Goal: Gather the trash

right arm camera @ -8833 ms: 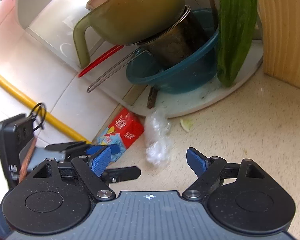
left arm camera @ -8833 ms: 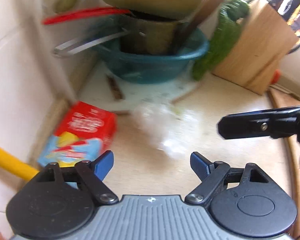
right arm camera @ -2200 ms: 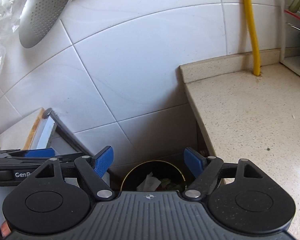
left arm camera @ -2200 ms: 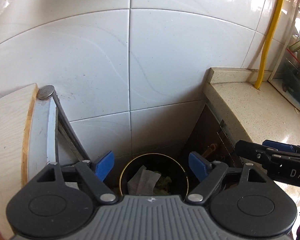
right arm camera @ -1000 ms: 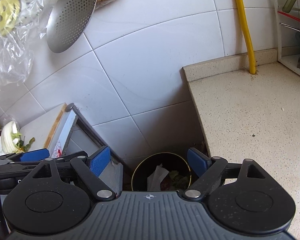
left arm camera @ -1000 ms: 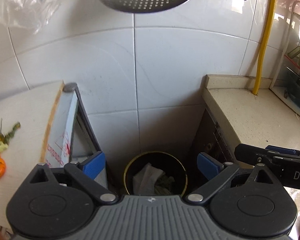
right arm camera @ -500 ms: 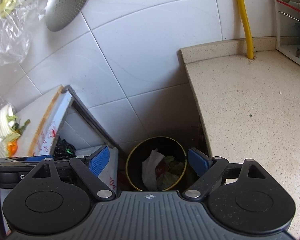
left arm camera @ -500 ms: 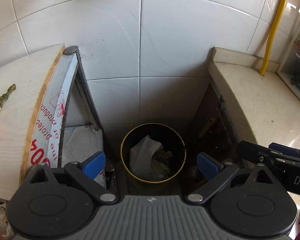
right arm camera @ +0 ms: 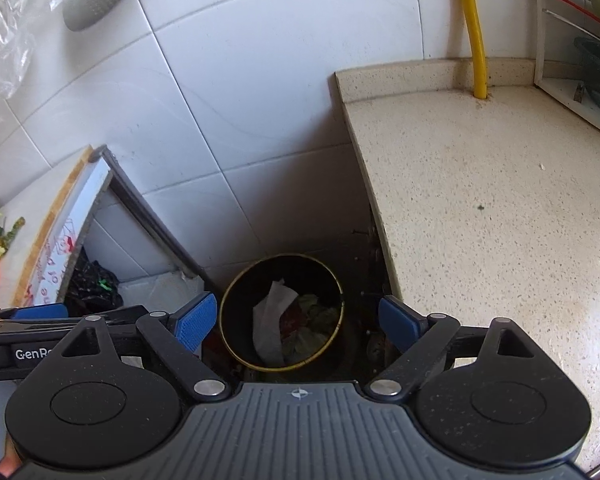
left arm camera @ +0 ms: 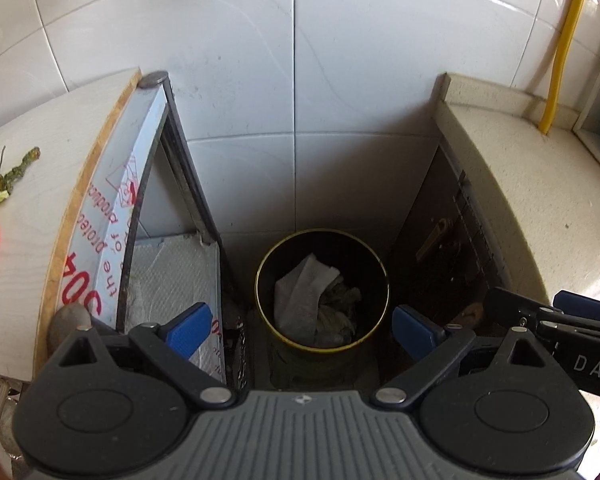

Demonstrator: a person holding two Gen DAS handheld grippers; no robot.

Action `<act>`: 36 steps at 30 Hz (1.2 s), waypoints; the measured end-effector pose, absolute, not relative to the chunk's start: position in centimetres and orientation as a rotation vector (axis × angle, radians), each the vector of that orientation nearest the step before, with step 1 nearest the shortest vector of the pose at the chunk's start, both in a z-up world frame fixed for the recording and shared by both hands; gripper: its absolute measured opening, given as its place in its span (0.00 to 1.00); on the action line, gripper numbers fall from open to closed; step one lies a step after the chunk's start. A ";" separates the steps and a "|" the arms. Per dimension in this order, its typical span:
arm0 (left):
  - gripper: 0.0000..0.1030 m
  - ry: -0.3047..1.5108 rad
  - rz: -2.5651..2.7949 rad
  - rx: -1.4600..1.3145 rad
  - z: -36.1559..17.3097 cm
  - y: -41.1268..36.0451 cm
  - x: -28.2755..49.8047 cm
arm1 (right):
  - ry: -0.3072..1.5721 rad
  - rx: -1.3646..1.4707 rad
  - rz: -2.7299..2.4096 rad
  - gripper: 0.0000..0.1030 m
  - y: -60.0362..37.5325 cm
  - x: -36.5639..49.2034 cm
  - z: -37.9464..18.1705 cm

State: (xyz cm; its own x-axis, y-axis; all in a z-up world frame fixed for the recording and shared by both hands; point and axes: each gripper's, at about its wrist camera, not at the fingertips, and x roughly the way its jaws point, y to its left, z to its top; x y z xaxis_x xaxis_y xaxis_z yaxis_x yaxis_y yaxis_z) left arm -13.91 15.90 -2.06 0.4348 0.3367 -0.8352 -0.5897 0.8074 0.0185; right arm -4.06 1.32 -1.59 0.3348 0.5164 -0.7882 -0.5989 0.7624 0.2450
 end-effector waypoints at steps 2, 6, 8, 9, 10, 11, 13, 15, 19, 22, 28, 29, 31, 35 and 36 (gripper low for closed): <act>0.90 0.976 0.582 -0.296 -2.5 15.9 -14.0 | 1.014 -0.091 0.729 0.89 1.2 -4.1 -2.1; 0.90 1.003 0.579 -0.321 -3.3 15.9 -14.2 | 1.038 -0.104 0.727 0.89 1.3 -4.4 -2.7; 0.90 1.012 0.576 -0.334 -3.6 16.0 -14.3 | 1.049 -0.104 0.728 0.89 1.2 -4.5 -3.0; 0.90 1.016 0.575 -0.337 -3.7 16.0 -14.3 | 1.056 -0.104 0.728 0.89 1.2 -4.5 -3.1; 0.90 1.020 0.575 -0.340 -3.8 16.0 -14.3 | 1.060 -0.103 0.728 0.89 1.2 -4.5 -3.2; 0.90 1.024 0.573 -0.341 -3.9 16.0 -14.4 | 1.064 -0.102 0.728 0.89 1.2 -4.5 -3.4; 0.90 1.031 0.573 -0.341 -4.2 16.0 -14.4 | 1.073 -0.102 0.729 0.89 1.1 -4.6 -3.6; 0.90 1.038 0.575 -0.340 -4.5 15.9 -14.4 | 1.081 -0.106 0.727 0.89 1.1 -4.6 -3.8; 0.89 1.060 0.575 -0.330 -5.3 15.7 -14.5 | 1.101 -0.125 0.725 0.89 1.1 -4.8 -4.4; 0.85 1.081 0.568 -0.330 -5.8 15.7 -14.5 | 1.119 -0.136 0.721 0.89 1.1 -5.0 -4.9; 0.82 1.094 0.569 -0.311 -6.3 15.4 -14.6 | 1.139 -0.155 0.718 0.89 1.4 -5.3 -5.5; 0.82 1.096 0.568 -0.309 -6.3 15.4 -14.7 | 1.142 -0.156 0.718 0.89 1.4 -5.3 -5.6; 0.82 1.100 0.566 -0.313 -6.5 15.5 -14.7 | 1.142 -0.159 0.717 0.89 1.3 -5.4 -5.7; 0.82 1.102 0.566 -0.316 -6.5 15.5 -14.8 | 1.144 -0.163 0.719 0.89 1.4 -5.4 -5.7; 0.82 1.103 0.566 -0.316 -6.5 15.6 -14.8 | 1.144 -0.164 0.719 0.89 1.4 -5.4 -5.7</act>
State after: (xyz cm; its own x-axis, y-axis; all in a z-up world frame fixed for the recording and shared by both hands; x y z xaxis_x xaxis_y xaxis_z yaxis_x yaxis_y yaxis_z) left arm -14.81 15.55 -6.50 0.3309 0.2725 -0.9035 -0.5758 0.8168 0.0355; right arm -5.39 1.39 -5.65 0.2197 0.4364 -0.8725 -0.5967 0.7677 0.2337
